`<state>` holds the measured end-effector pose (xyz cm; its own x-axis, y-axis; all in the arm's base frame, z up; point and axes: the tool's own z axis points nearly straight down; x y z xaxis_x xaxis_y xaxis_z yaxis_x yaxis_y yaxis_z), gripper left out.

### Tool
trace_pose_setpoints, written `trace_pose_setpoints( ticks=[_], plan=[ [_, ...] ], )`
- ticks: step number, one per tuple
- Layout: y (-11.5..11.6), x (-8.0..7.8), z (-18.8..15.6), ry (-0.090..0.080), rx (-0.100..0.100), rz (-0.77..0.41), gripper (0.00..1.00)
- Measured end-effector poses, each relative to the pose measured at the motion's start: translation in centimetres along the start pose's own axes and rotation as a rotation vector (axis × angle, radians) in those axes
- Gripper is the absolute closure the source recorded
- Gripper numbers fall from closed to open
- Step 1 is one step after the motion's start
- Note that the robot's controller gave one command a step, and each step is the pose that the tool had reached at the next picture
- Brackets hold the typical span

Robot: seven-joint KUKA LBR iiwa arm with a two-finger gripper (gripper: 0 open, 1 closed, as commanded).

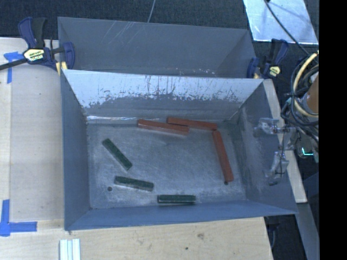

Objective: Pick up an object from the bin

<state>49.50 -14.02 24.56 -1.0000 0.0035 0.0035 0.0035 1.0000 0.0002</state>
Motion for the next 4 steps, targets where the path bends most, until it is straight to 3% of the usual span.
trace_pose_setpoints(
  ticks=[1,2,3,4],
  plan=[
    [0.1,-0.2,-0.3,-0.007,0.001,-0.003,0.0],
    [6.1,-0.2,6.1,-0.012,0.003,-0.036,0.0],
    [2.5,0.2,13.6,-0.011,0.001,-0.009,0.0],
    [-0.2,0.2,17.9,-0.007,0.003,0.018,0.0]
  ],
)
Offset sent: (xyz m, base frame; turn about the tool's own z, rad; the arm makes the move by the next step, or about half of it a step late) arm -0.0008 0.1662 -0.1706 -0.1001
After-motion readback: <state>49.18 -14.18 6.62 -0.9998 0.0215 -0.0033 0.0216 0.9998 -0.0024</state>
